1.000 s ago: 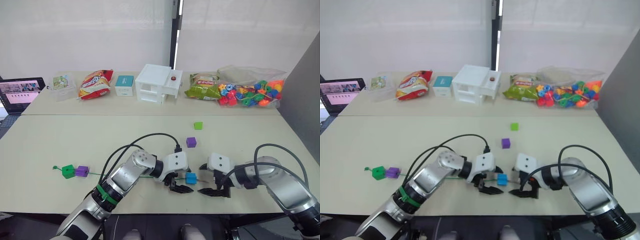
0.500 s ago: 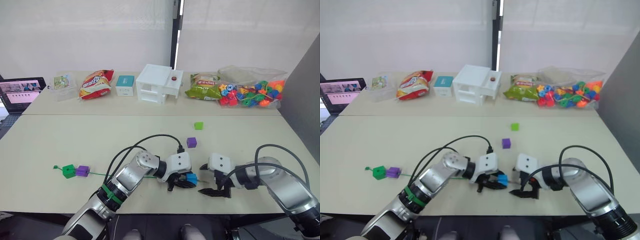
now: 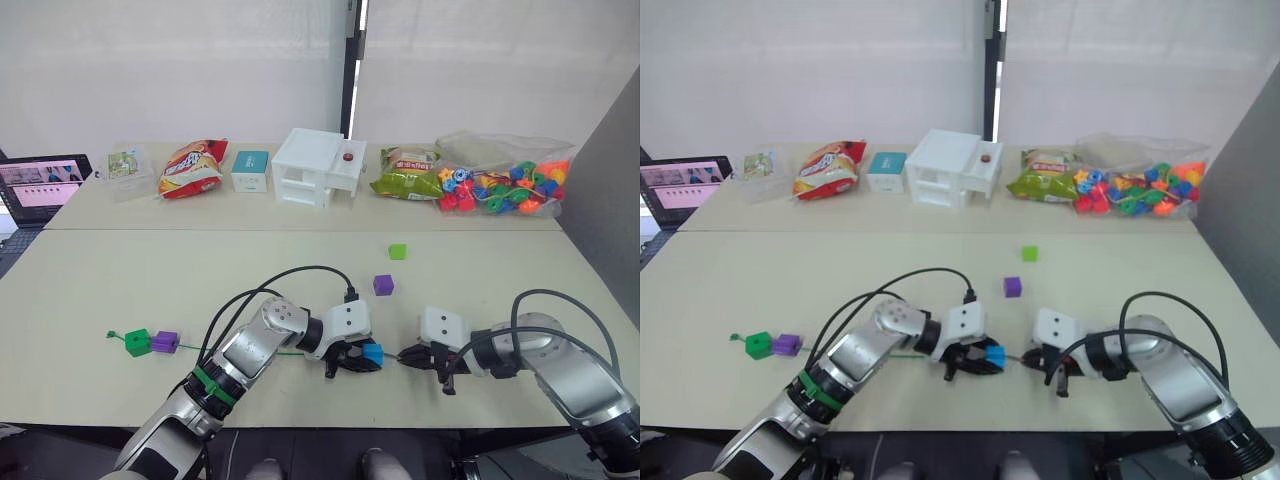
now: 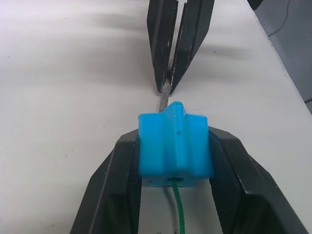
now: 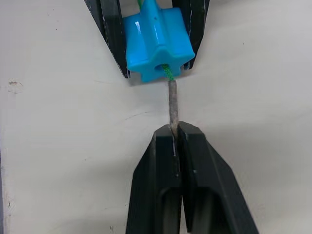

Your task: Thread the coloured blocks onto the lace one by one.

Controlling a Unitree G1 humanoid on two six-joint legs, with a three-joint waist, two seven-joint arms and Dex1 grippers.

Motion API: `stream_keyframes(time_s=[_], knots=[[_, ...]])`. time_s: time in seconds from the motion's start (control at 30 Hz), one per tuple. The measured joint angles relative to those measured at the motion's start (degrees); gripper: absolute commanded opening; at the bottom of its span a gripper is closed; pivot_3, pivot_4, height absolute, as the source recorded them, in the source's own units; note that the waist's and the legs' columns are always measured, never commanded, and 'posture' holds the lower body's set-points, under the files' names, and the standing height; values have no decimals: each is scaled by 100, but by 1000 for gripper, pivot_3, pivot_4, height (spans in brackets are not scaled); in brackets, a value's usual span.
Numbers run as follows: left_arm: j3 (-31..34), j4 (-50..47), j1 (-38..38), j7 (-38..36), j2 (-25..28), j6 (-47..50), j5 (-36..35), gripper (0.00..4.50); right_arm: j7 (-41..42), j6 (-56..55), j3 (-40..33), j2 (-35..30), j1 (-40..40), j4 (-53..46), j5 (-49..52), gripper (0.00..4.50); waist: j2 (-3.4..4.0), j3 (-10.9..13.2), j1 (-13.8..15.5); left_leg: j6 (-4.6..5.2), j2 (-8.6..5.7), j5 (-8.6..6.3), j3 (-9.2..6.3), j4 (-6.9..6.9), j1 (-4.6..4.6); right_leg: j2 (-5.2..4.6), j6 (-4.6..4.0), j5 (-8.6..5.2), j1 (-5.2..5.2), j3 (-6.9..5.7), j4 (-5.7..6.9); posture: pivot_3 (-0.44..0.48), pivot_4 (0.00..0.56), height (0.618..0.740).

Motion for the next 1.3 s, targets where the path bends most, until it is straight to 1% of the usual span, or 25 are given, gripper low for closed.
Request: stream_keyframes(time_s=[0.1, 0.17, 0.3, 0.4, 0.47, 0.53, 0.63, 0.73, 0.8, 0.9, 1.03, 1.1, 1.13, 1.23, 1.3], knots=[[192, -342, 167, -15, 270, 203, -187, 1372, 87, -167, 16, 5, -97, 72, 5, 0, 0, 0, -45, 0, 3, 0, 0, -2, 2, 2, 0, 0, -6, 0, 5, 0, 150, 740], [429, -578, 357, -63, 644, 253, -244, 1372, 139, -199, 41, 24, -238, 98, 6, 0, 1, 0, -90, 0, 6, 0, 1, -5, 6, 4, 0, 0, -7, 1, 7, 0, 150, 740], [1102, -1022, 954, -424, 1878, 226, -538, 1372, 205, -203, 61, 19, -409, 87, 4, 0, 0, 0, -157, 0, 9, 0, -1, -12, 11, 5, -1, 0, -7, -1, 11, 0, 150, 740], [1626, -1061, 1408, -857, 2826, -100, -698, 1372, 279, -178, 96, 16, -521, 27, 6, 0, 1, 1, -159, 0, 10, 0, 1, -14, 10, 4, -1, 0, -8, -1, 6, 0, 150, 740], [2045, -791, 1685, -1159, 3403, -369, -818, 1372, 303, -169, 113, 9, -546, 12, 4, 0, 2, 2, -156, 0, 10, 0, 1, -16, 8, 4, -1, -1, -11, -2, 4, 0, 150, 740], [2341, -354, 1899, -1365, 3862, -824, -816, 1372, 313, -167, 139, 10, -583, 14, 5, 0, 3, 2, -156, 0, 10, 0, 4, -17, 9, 3, -2, -1, -11, -2, 2, 0, 150, 740], [2546, 515, 2027, -1520, 4399, -1942, -589, 1372, 355, -174, 160, 11, -641, 29, 4, 0, 5, 3, -147, 0, 10, 0, 8, -18, 12, 2, -2, -1, -8, -2, 0, 0, 150, 740], [2686, 1504, 1957, -1519, 4696, -2763, -366, 1372, 389, -222, 186, 11, -695, 153, -10, 0, 7, 2, -160, 1, 11, -1, 12, -25, 21, 3, -4, -3, -8, -2, 3, 0, 150, 740], [2751, 1947, 1860, -1508, 4701, -3044, -317, 1372, 402, -235, 205, 11, -695, 269, -37, 0, 12, 4, -172, 1, 12, -1, 16, -25, 21, 4, -5, -3, -11, -1, 7, 0, 150, 740], [2797, 2166, 1806, -1463, 4641, -3280, -292, 1372, 407, -239, 226, 68, -761, 325, -38, 0, 13, 4, -173, 1, 12, -1, 16, -24, 21, 4, -5, -3, -12, -1, 12, 0, 150, 740], [2920, 2025, 1872, -1432, 4529, -3169, -350, 1372, 412, -243, 268, 153, -840, 355, -39, 0, 14, 4, -152, 1, 11, -1, 16, -20, 18, 1, -5, -3, -11, -1, 16, 0, 150, 740], [2979, 1866, 1930, -1465, 4498, -2910, -451, 2402, 413, -244, 277, 204, -889, 356, -39, 0, 14, 4, -136, 1, 10, -1, 16, -19, 15, 0, -5, -3, -11, -1, 15, 0, 150, 740], [2989, 1762, 1958, -1539, 4488, -2710, -548, 2653, 414, -244, 285, 217, -908, 357, -39, 0, 13, 5, -133, 1, 10, -1, 15, -18, 12, 0, -5, -3, -13, -2, 14, 0, 150, 740], [3004, 1409, 2027, -1801, 4507, -2193, -833, 3669, 415, -240, 292, 226, -921, 356, -40, 0, 9, 7, -144, 2, 12, -1, 14, -19, 6, 2, -5, -3, -20, -3, 14, 0, 150, 740], [3065, 1234, 1981, -1827, 4528, -2027, -871, 4335, 415, -215, 310, 228, -921, 354, -39, 0, 9, 7, -153, 2, 12, -1, 13, -20, 6, 2, -5, -3, -21, -4, 14, 0, 150, 740]])
